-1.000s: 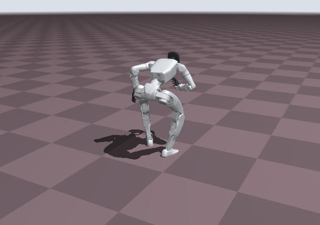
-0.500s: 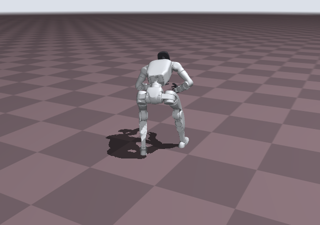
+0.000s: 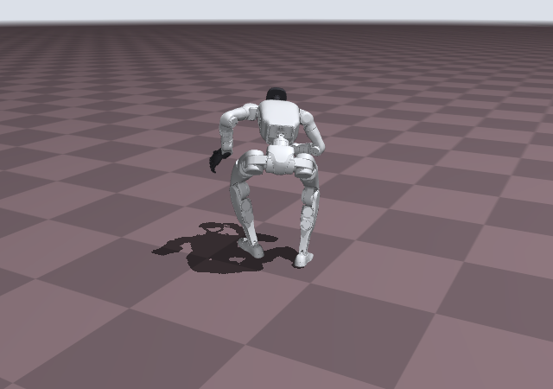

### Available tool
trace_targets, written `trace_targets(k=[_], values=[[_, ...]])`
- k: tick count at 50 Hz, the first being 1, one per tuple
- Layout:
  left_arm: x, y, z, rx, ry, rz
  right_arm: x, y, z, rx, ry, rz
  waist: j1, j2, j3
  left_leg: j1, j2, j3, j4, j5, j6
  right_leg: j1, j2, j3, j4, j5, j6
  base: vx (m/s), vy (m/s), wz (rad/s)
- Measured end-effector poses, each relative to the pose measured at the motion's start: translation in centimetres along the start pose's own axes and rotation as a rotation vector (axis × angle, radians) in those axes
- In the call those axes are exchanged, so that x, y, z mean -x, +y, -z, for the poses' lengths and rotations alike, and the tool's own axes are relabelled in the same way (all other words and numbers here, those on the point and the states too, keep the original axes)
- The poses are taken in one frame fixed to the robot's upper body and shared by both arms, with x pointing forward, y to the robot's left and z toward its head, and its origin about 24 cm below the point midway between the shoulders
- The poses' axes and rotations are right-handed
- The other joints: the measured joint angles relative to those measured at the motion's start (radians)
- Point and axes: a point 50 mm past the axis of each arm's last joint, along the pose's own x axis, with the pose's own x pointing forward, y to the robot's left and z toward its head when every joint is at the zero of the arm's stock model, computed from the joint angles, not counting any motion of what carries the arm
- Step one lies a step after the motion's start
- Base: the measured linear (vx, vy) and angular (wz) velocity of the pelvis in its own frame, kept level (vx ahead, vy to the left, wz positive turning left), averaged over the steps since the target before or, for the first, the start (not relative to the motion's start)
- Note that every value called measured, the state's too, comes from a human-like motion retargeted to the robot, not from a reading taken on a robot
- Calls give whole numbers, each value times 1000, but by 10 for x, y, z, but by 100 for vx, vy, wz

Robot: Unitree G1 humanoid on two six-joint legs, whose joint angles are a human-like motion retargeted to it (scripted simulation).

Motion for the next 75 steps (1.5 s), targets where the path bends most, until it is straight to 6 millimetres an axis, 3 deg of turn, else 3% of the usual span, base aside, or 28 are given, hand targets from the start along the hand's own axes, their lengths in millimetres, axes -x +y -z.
trace_targets(k=[3, 5, 10, 13, 14, 18, 22, 26, 29, 30, 32, 37, 40, 42, 44, 46, 48, 50, 52, 55, 57, 58, 63, 65, 67, 70, 73, 75], values=[[-7, -6, -5, 105, -17, 6, -11, -3, -10, 31, -74, 3, 25, 0, 0, 0, -24, 35, -190, 17, 10, 0, -6, -76, 18, -32, -9, 29, -8, 23], [-13, -19, -11, 143, -56, 77, -15, -8, -19, 42, -138, 18, 22, -38, 0, 0, -50, 67, -264, 52, 6, 0, -5, -70, 28, -140, 47, 31, -3, 46], [-29, -47, -4, 111, -6, 90, 23, -6, 2, -28, 74, -3, 4, -102, 0, 0, -26, 27, -69, 7, 102, 2, -75, -62, 208, -143, -74, 43, 0, 27], [-33, -86, -13, 4, -119, 227, 61, -7, 10, -172, 233, 7, 18, -59, 0, 1, -25, -120, 80, -36, 114, 1, 211, 142, 385, 52, 267, 48, 2, 24], [-33, -99, -18, 11, -148, 266, 73, -4, 13, -195, 281, -1, 17, -45, 0, 6, -24, -169, 128, -53, 117, 0, 259, 163, 408, 78, 311, 47, 2, 27], [-31, -162, -50, 159, -244, 498, 107, -1, 27, -192, 462, -46, 1, -14, 0, 102, -49, -282, 159, -123, 66, 0, 325, 209, 301, 106, 347, 39, -3, 57], [-18, -218, -98, 251, -445, 713, 112, 2, 30, -223, 497, -81, -6, -4, 0, 159, -67, -379, 156, -148, 4, 0, 427, 251, 194, 82, 355, 33, -15, 72], [3, -250, -142, 292, -660, 861, 102, -2, 30, -220, 452, -85, 12, 1, 0, 181, -80, -440, 171, -172, -16, 0, 478, 235, 189, 45, 355, 35, -17, 61], [11, -256, -162, 360, -691, 882, 92, -15, 34, -158, 430, -37, 18, 30, 0, 156, -121, -452, 234, -208, 23, 0, 394, 218, 212, 86, 348, 36, 10, 73], [8, -255, -166, 329, -724, 856, 87, -25, 33, -107, 392, 16, 21, 41, 0, 157, -135, -444, 248, -225, 29, 0, 345, 187, 216, 92, 338, 45, 2, 98], [5, -244, -154, 519, -511, 736, 82, -31, 33, -71, 387, 90, 24, 73, 0, 140, -159, -480, 268, -238, 29, 0, 347, 240, 228, 14, 308, 43, -15, 114], [-7, -206, -103, 325, -442, 616, 66, -34, 32, 32, 302, 78, 34, 145, 0, 108, -214, -569, 325, -244, 12, 0, 385, 375, 232, 39, 338, 38, -24, 126], [-13, -160, -58, 60, -366, 490, 51, -36, 28, 107, 214, 68, 40, 165, 0, 41, -250, -613, 391, -129, -25, 0, 392, 377, 259, 114, 353, 34, -31, 132], [-12, -120, -28, -96, -256, 374, 44, -33, 18, 13, 172, 112, 47, 153, 0, 1, -238, -584, 434, -6, -62, 4, 398, 364, 293, 146, 353, 32, -37, 150], [-2, -76, 2, -222, -102, 256, 42, -30, 17, 35, 145, 94, 31, 119, 0, 0, -184, -469, 480, 77, -41, 30, 388, 419, 356, 206, 353, 28, -38, 179], [10, -38, 16, -302, 22, 180, 32, -28, 15, 122, 99, 57, 17, 99, 0, 0, -85, -324, 470, 82, 14, 38, 355, 420, 369, 210, 352, 27, -26, 174], [22, -16, 17, -158, 132, 82, 20, -26, 7, 109, 49, 71, 2, 90, 0, 0, -23, -196, 391, 36, 61, 28, 322, 418, 361, 184, 352, 23, -24, 196], [28, 14, 26, -423, 157, 18, 15, -28, 1, 43, 18, 85, -39, 167, 0, 0, -66, -211, 235, 37, 58, 148, 386, 526, 363, 57, 353, 19, -34, 210], [35, 6, 23, -267, 114, 94, 7, -12, -3, 23, -29, 33, 30, 121, 0, 18, 13, -144, 117, -1, 52, 2, 367, 193, 213, 123, 334, 33, -16, -17], [16, -13, 20, -89, 73, 54, -23, -27, -14, 155, -134, 66, 33, 76, 0, 1, -29, -13, -226, 37, 50, 0, 369, 360, 240, 116, 353, 21, -17, 78], [7, -30, 22, -26, 57, 79, -22, -29, -15, 155, -135, 72, 36, 52, 0, 18, -45, 5, -298, 63, 60, 0, 344, 321, 220, 138, 345, 34, -5, 61], [4, -39, 23, -27, 36, 106, -16, -28, -16, 115, -131, 74, 43, 33, 0, 20, -35, 7, -256, 58, 82, 0, 292, 265, 241, 139, 321, 39, -6, 58], [-22, -104, 6, 181, -26, 223, 21, -34, 13, 127, 93, 100, 30, 36, 0, 16, -100, -141, -201, 81, 81, 0, 325, 348, 210, 189, 354, 36, -10, 113], [-17, -134, -8, 477, 13, 253, 48, -30, 24, 83, 225, 119, 32, 57, 0, 38, -111, -215, -99, 26, 86, 0, 310, 357, 233, 160, 354, 44, 0, 89], [-26, -155, -14, 215, -107, 426, 73, -28, 30, 34, 328, 63, 56, 59, 0, 94, -92, -270, -33, -36, 42, 0, 347, 319, 216, 109, 354, 49, -16, 52], [-24, -192, -43, 209, -236, 567, 93, -24, 34, -3, 415, 16, 65, 73, 0, 128, -97, -352, 56, -98, 25, 0, 368, 316, 170, 103, 354, 37, -5, 63], [-12, -227, -83, 309, -387, 711, 94, -25, 31, -44, 405, -4, 78, 71, 0, 147, -100, -435, 84, -118, -29, 0, 429, 255, 132, 97, 355, 34, -22, 75], [-6, -246, -104, 283, -489, 777, 94, -27, 38, 52, 403, -70, 90, 71, 0, 158, -110, -442, 116, -146, -6, 0, 415, 251, 147, 81, 355, 30, 4, 38]])
